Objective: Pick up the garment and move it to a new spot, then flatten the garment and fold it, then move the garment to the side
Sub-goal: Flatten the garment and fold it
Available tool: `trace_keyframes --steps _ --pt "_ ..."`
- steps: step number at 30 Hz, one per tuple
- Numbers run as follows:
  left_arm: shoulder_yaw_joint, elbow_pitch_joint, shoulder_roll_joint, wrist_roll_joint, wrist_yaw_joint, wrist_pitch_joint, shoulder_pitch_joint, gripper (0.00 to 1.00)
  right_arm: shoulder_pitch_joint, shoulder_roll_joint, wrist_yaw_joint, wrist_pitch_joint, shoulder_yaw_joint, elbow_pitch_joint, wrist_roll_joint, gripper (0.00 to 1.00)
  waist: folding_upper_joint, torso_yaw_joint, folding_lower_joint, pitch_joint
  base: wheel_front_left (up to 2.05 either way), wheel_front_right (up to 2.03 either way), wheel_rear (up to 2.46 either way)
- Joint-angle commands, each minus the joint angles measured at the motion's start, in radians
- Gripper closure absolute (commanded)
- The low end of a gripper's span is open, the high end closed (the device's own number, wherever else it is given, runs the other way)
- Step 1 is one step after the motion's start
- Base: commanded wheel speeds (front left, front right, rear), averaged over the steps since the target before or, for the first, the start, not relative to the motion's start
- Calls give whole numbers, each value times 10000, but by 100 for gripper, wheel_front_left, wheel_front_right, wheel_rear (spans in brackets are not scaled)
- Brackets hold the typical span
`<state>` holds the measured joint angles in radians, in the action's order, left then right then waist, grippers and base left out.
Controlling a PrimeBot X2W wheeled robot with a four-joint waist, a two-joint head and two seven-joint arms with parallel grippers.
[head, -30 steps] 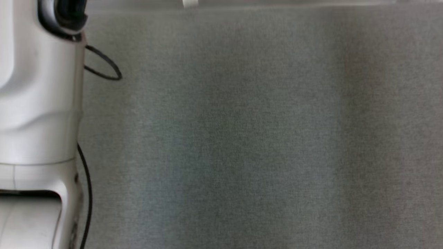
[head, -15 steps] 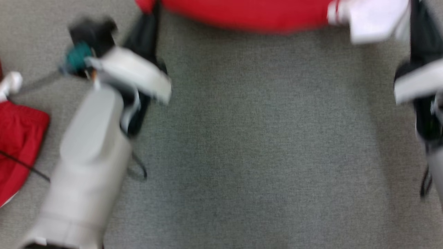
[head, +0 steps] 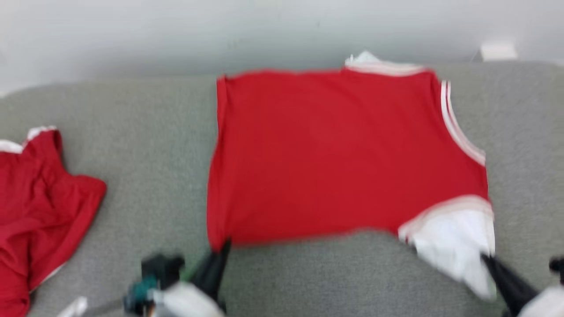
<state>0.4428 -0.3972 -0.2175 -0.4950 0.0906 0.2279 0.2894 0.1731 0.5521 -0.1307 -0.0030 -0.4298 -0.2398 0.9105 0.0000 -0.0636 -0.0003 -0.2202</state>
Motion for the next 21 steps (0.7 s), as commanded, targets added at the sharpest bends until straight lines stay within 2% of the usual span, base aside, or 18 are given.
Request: trace_keyframes --steps 1,7,10,15,21 --pt "33 252 -196 -42 -121 -114 -589 100 -526 200 1 137 29 163 118 100 0 -126 3 782 0 0 0" --pt "167 2771 -787 -262 -1289 -1273 -3717 100 -3251 781 1 772 821 1578 396 100 0 -94 3 1268 0 0 0" --pt "323 4118 -1051 -463 -1711 -2015 -4785 100 -4595 843 1 1096 1492 2474 484 100 0 11 3 1325 0 0 0" --pt "544 5568 -1518 -627 -1918 -3317 -5320 100 -5697 878 1 2026 2518 3629 383 100 0 -1 3 1213 0 0 0" --pt "507 6418 -1722 -1293 -1801 -5086 -4238 100 -4695 702 1 3617 3335 4222 292 100 0 165 3 864 0 0 0"
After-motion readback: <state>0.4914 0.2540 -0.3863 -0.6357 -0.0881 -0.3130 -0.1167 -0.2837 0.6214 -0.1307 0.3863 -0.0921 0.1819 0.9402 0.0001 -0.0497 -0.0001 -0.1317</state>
